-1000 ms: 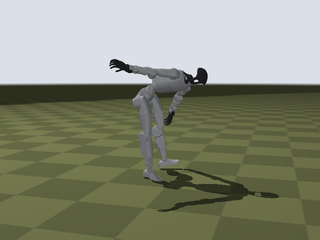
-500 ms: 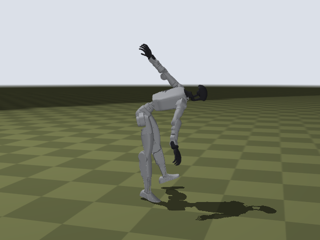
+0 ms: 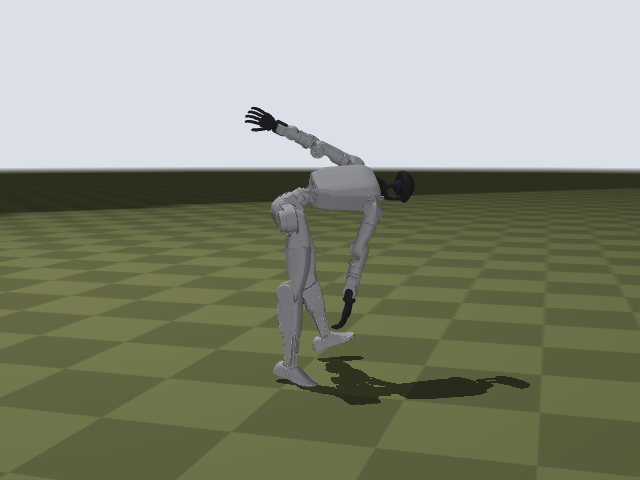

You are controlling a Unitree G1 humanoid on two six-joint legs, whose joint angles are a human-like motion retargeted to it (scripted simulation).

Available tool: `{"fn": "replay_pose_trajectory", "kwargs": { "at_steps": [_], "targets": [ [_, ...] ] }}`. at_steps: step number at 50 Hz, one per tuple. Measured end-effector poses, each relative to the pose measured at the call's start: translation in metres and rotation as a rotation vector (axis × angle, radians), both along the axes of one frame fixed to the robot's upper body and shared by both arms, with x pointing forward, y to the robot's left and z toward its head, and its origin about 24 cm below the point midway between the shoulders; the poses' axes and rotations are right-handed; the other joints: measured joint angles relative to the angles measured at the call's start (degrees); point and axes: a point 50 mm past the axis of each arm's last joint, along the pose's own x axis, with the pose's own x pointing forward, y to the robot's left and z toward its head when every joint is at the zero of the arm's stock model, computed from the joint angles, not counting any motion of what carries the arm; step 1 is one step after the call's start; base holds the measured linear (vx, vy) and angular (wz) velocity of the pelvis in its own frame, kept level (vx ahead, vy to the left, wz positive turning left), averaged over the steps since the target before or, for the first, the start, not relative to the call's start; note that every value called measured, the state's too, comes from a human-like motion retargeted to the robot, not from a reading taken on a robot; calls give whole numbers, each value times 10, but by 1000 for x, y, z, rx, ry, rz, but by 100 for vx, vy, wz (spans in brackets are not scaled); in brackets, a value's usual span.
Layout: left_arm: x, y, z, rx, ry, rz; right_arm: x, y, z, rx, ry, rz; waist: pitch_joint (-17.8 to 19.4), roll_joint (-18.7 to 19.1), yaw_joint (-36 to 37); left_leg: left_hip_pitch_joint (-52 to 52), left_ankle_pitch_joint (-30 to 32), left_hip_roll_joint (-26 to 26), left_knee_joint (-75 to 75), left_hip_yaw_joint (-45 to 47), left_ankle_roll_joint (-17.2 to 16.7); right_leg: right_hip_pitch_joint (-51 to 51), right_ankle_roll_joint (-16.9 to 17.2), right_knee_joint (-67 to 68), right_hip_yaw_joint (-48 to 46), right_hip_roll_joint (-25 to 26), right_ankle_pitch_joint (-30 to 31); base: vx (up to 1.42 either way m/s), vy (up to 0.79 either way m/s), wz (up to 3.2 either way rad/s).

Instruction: Upper body actions

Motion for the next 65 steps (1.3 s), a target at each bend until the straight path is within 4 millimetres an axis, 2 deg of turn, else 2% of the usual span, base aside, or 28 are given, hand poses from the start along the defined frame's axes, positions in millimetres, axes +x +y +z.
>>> {"fn": "replay_pose_trajectory", "kwargs": {
  "at_steps": [2, 5, 10, 13, 17, 20, 23, 26, 28, 30, 33, 35, 37, 42, 45, 48, 51, 52, 54, 57, 61, 65],
  "targets": [
    [14, -3, -6, -12, -64, 53, -19, -10, -14, 20, -33, -58, 0, -27, -26, 17, -3, 5, 0, 12, 0, 6, -1, 0, 13, 0, 3, -9, -14, -32],
    [33, 1, -9, -27, -131, 74, -40, -14, -35, 70, -99, -91, 0, -64, -63, 37, -7, 12, -1, 30, 0, 10, 1, 2, 31, -1, 6, -12, -25, -41],
    [63, 35, 5, 14, -155, -15, -99, -12, -90, 187, -161, -197, 0, -149, -155, 79, -16, 27, 1, 64, 3, 23, 2, 5, 68, 3, 8, -26, -8, -65],
    [73, 55, 17, 107, -231, 76, -163, -16, -129, 269, -131, -362, 0, -211, -227, 122, -27, 41, 5, 94, 3, 36, 0, 7, 100, 7, 12, -40, 14, -105],
    [99, 75, 30, 154, -400, 207, -237, -18, -157, 342, -121, -601, 0, -266, -297, 167, -38, 58, 8, 126, -1, 46, -6, 11, 130, 15, 15, -39, 1, -104],
    [130, 99, 50, 165, -541, 237, -321, -9, -173, 352, -97, -858, 0, -301, -345, 206, -45, 77, 10, 156, -5, 52, -12, 12, 163, 27, 20, -41, 2, -136],
    [161, 117, 73, 153, -651, 195, -393, 11, -183, 382, -66, -1142, 0, -315, -379, 230, -48, 97, 9, 183, -8, 46, -18, 13, 193, 47, 26, -43, 4, -143],
    [187, 131, 95, 157, -731, 160, -436, 36, -190, 474, -44, -1335, 0, -330, -421, 248, -51, 112, 5, 214, -11, 32, -23, 15, 225, 62, 33, -44, 12, -133],
    [202, 141, 113, 164, -775, 131, -452, 55, -197, 576, -19, -1417, 0, -345, -462, 258, -53, 118, 1, 235, -13, 18, -26, 15, 246, 69, 40, -47, 24, -128],
    [218, 152, 136, 211, -818, 90, -457, 72, -204, 689, 16, -1437, 0, -361, -513, 263, -57, 120, -2, 253, -15, 0, -27, 14, 261, 74, 48, -52, 19, -119],
    [243, 163, 169, 319, -889, 21, -447, 87, -217, 780, 44, -1421, 0, -377, -587, 255, -61, 119, -3, 273, -17, -32, -26, 9, 270, 75, 62, -39, 34, -95],
    [263, 166, 193, 370, -968, -17, -428, 92, -226, 807, 63, -1355, 0, -396, -653, 246, -67, 115, -4, 292, -19, -60, -23, 4, 280, 74, 72, -26, 61, -89],
    [279, 166, 208, 371, -1056, 4, -407, 92, -232, 816, 90, -1280, 0, -412, -710, 237, -71, 112, -4, 307, -21, -82, -22, 3, 300, 75, 77, -16, 53, -61],
    [319, 160, 242, 261, -1262, 22, -353, 81, -238, 770, 121, -1090, 0, -446, -821, 223, -81, 108, -2, 342, -25, -122, -23, 1, 337, 82, 85, -5, 35, -35],
    [347, 148, 263, 258, -1283, -95, -338, 74, -235, 721, 129, -1028, 0, -451, -841, 223, -82, 108, -3, 360, -26, -131, -22, 0, 348, 83, 87, -2, 11, -16],
    [379, 127, 285, 361, -1319, -284, -340, 65, -229, 652, 115, -1037, 0, -438, -829, 222, -79, 106, -6, 366, -26, -132, -24, 0, 349, 83, 87, -5, -2, 3],
    [395, 113, 293, 443, -1319, -404, -339, 57, -224, 590, 79, -1032, 0, -422, -810, 223, -77, 105, -6, 367, -26, -130, -26, 0, 348, 81, 87, 0, 0, 0],
    [396, 111, 292, 462, -1317, -411, -338, 55, -222, 573, 68, -1030, 0, -417, -803, 226, -77, 105, -5, 367, -26, -127, -26, 1, 348, 80, 87, 0, 0, 0],
    [391, 112, 277, 444, -1303, -366, -336, 51, -220, 551, 54, -1031, 0, -405, -791, 230, -77, 105, -3, 365, -24, -118, -29, 1, 339, 78, 85, 0, -1, 13],
    [374, 116, 237, 315, -1254, -242, -334, 44, -215, 536, 17, -1046, 0, -385, -771, 237, -77, 102, 0, 358, -19, -98, -34, 1, 321, 71, 81, 5, 1, 37],
    [336, 113, 170, 78, -1071, -136, -325, 29, -206, 511, -41, -1039, 0, -347, -727, 247, -77, 94, 4, 341, -15, -69, -37, 3, 296, 58, 75, 2, 1, 51],
    [288, 86, 110, -147, -898, -197, -324, 11, -195, 426, 26, -952, 0, -291, -649, 259, -76, 83, 4, 322, -14, -37, -35, 5, 269, 41, 69, 6, 1, 64]
  ]
}}
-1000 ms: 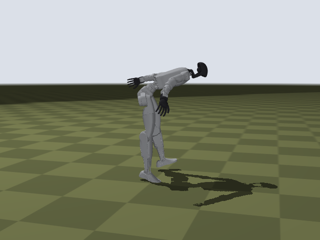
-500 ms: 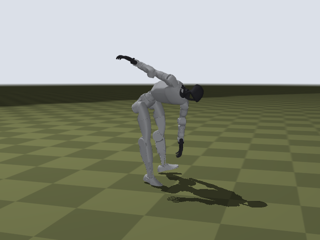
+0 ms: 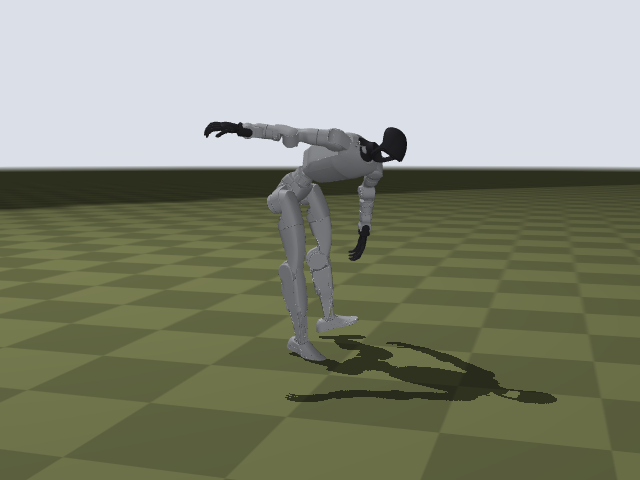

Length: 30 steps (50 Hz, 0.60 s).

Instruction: Upper body actions

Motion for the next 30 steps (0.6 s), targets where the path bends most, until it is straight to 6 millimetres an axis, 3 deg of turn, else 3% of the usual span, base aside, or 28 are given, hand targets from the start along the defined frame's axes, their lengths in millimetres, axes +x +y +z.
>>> {"fn": "replay_pose_trajectory", "kwargs": {
  "at_steps": [5, 8, 12, 18, 20, 25, 30],
  "targets": [
    [-82, -41, -67, -173, 97, 86, -7, -16, 11, -31, 148, 72, 0, 74, 115, 8, 2, -26, 0, -33, 7, 40, 10, 7, -40, -37, -11, 11, 4, 99],
    [-150, -61, -102, -349, 310, 258, -17, -32, 26, -104, 241, 71, 0, 148, 201, 10, 4, -46, 4, -75, 14, 83, 19, 7, -87, -62, -20, 15, 4, 130],
    [-218, -63, -109, -400, 497, 439, -3, -54, 46, -200, 274, 112, 0, 225, 299, -1, 6, -66, 10, -124, 19, 120, 31, 7, -137, -88, -29, 21, 12, 113],
    [-299, -57, -91, -268, 785, 540, 50, -87, 89, -382, 226, 185, 0, 307, 424, -52, 15, -98, 17, -183, 24, 131, 44, 2, -194, -122, -30, 16, -5, 114],
    [-311, -59, -89, -238, 868, 525, 64, -97, 105, -423, 198, 182, 0, 332, 464, -72, 20, -105, 18, -196, 23, 127, 46, 2, -209, -129, -30, 16, -19, 117],
    [-314, -82, -103, -263, 1083, 355, 91, -130, 175, -589, 106, 110, 0, 412, 598, -142, 32, -123, 21, -216, 9, 89, 41, 15, -236, -146, -36, 10, -31, 120],
    [-288, -88, -115, -204, 1152, 143, 140, -128, 195, -536, -21, 149, 0, 416, 748, -210, 35, -129, 25, -227, 5, 20, 35, 51, -230, -152, -56, 11, -59, 56]
  ]
}}
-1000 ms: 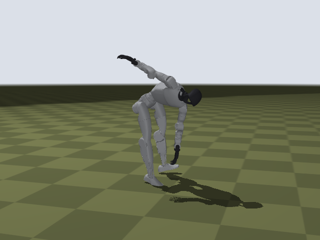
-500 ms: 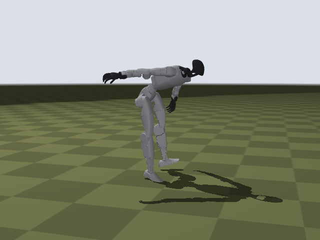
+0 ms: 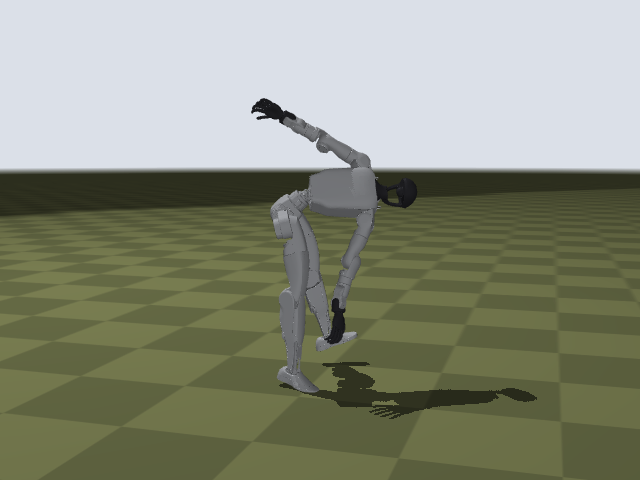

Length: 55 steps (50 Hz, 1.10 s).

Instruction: Upper body actions

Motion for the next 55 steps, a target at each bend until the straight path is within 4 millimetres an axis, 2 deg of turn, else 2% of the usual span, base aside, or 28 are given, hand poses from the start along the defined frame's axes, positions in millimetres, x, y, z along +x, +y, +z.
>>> {"fn": "replay_pose_trajectory", "kwargs": {
  "at_steps": [3, 6, 8, 10, 12, 14, 17, 19, 21, 23, 25, 28, 30, 33, 35, 37, 41, 43, 45, 47, 50, 51, 53, 55],
  "targets": [
    [20, 3, -4, -42, 26, -177, 28, 9, -3, 88, 71, 114, 0, 0, 74, -19, 3, 0, -2, -8, -1, -18, -12, 14, 8, 8, -9, 10, -48, 37],
    [43, 1, -9, -87, 29, -312, 50, 19, -4, 86, 71, 162, 0, 0, 117, -24, 7, -1, -5, -12, 0, -18, -15, 13, 7, 9, -7, 10, -27, 26],
    [55, -9, -17, -119, -5, -324, 62, 28, -10, 57, 37, 176, 0, 0, 129, -17, 8, -3, -9, -14, 4, -6, -9, 2, -9, 7, 2, 12, -7, -6],
    [62, -24, -24, -151, -58, -280, 64, 35, -23, 70, 19, 172, 0, 0, 127, -2, 8, -3, -11, -15, 9, 11, -2, -10, -18, 5, 10, 10, 1, -36],
    [69, -37, -30, -183, -114, -228, 57, 41, -43, 127, 13, 171, 0, 0, 118, 17, 4, -3, -9, -16, 12, 34, 1, -19, -27, 5, 17, 9, -4, -42],
    [80, -44, -34, -197, -163, -195, 41, 46, -66, 198, 15, 156, 0, 0, 105, 43, -3, -4, -5, -20, 15, 62, 6, -26, -37, 4, 26, 2, -5, -39],
    [100, -49, -38, -187, -218, -195, 3, 54, -102, 290, 59, 108, 0, -1, 79, 86, -19, -9, 10, -28, 18, 110, 3, -33, -45, 9, 41, 1, -2, -21],
    [115, -50, -38, -177, -258, -204, -27, 66, -129, 353, 110, 71, 0, -16, 47, 117, -35, -12, 29, -44, 18, 146, -3, -31, -45, 11, 59, -4, 15, -23],
    [121, -48, -37, -171, -275, -200, -51, 88, -159, 404, 161, 36, 0, -50, 12, 145, -55, -11, 51, -48, 20, 173, -8, -27, -34, 14, 79, -7, 32, -65],
    [119, -45, -37, -165, -297, -175, -67, 116, -186, 418, 210, 16, 0, -97, -38, 175, -79, -7, 77, -50, 18, 199, -14, -20, -22, 16, 97, -7, 51, -88],
    [111, -45, -36, -154, -315, -128, -79, 144, -206, 423, 267, 27, 0, -150, -99, 209, -103, -4, 99, -48, 15, 223, -18, -6, -11, 14, 109, -6, 63, -93],
    [92, -48, -36, -154, -323, -24, -97, 173, -227, 476, 369, 62, 0, -220, -185, 280, -133, 7, 120, -29, 13, 262, -35, 18, 12, 19, 122, 2, 72, -131],
    [79, -53, -37, -150, -330, 79, -102, 187, -235, 527, 429, 98, 0, -263, -239, 334, -153, 17, 129, -17, 14, 286, -54, 45, 27, 26, 123, 12, 76, -163],
    [76, -70, -42, -183, -371, 234, -95, 195, -241, 594, 452, 161, 0, -299, -295, 420, -177, 43, 128, 21, 13, 322, -96, 72, 31, 52, 123, 11, 87, -191],
    [77, -82, -46, -200, -409, 337, -88, 199, -242, 625, 445, 215, 0, -306, -336, 482, -189, 63, 121, 43, 12, 360, -137, 83, 22, 79, 106, 35, 84, -165],
    [84, -87, -47, -204, -446, 405, -75, 205, -244, 652, 414, 264, 0, -314, -376, 532, -197, 70, 109, 58, 9, 393, -142, 97, 10, 98, 56, 31, 65, -86],
    [116, -80, -44, -227, -554, 445, -59, 229, -253, 763, 383, 370, 0, -340, -429, 635, -200, 50, 70, 79, 10, 454, -72, 103, 90, 144, -30, 44, 31, -50],
    [142, -67, -37, -191, -659, 408, -64, 246, -260, 849, 414, 417, -4, -356, -439, 683, -197, 27, 49, 81, 11, 486, -27, 85, 187, 171, -63, 43, 14, -12],
    [162, -57, -30, -143, -736, 372, -75, 258, -266, 907, 453, 435, -10, -364, -442, 714, -194, 7, 36, 75, 12, 516, -3, 59, 254, 189, -79, 28, 6, 22],
    [187, -49, -22, -103, -816, 328, -92, 270, -271, 972, 524, 428, -20, -362, -441, 740, -190, -3, 26, 68, 12, 548, -42, 28, 264, 198, -91, 28, 4, 26],
    [219, -47, -14, -109, -878, 249, -126, 288, -277, 1145, 678, 349, -64, -360, -430, 751, -185, -18, 14, 66, 9, 571, -9, 7, 236, 170, -83, 27, 2, 36],
    [225, -52, -15, -124, -880, 233, -132, 293, -278, 1216, 706, 315, -75, -353, -425, 750, -184, -15, 13, 70, 8, 573, -6, 0, 241, 167, -79, 8, 2, 39],
    [234, -61, -16, -161, -876, 204, -138, 301, -279, 1342, 713, 264, -94, -340, -424, 750, -182, -11, 15, 72, 6, 591, -4, -17, 179, 159, -79, 7, 6, 33],
    [237, -65, -17, -216, -861, 163, -131, 306, -280, 1420, 649, 264, -110, -332, -437, 750, -181, -10, 17, 69, 6, 607, -9, -29, 164, 165, -84, 12, 7, 45]
  ]
}}
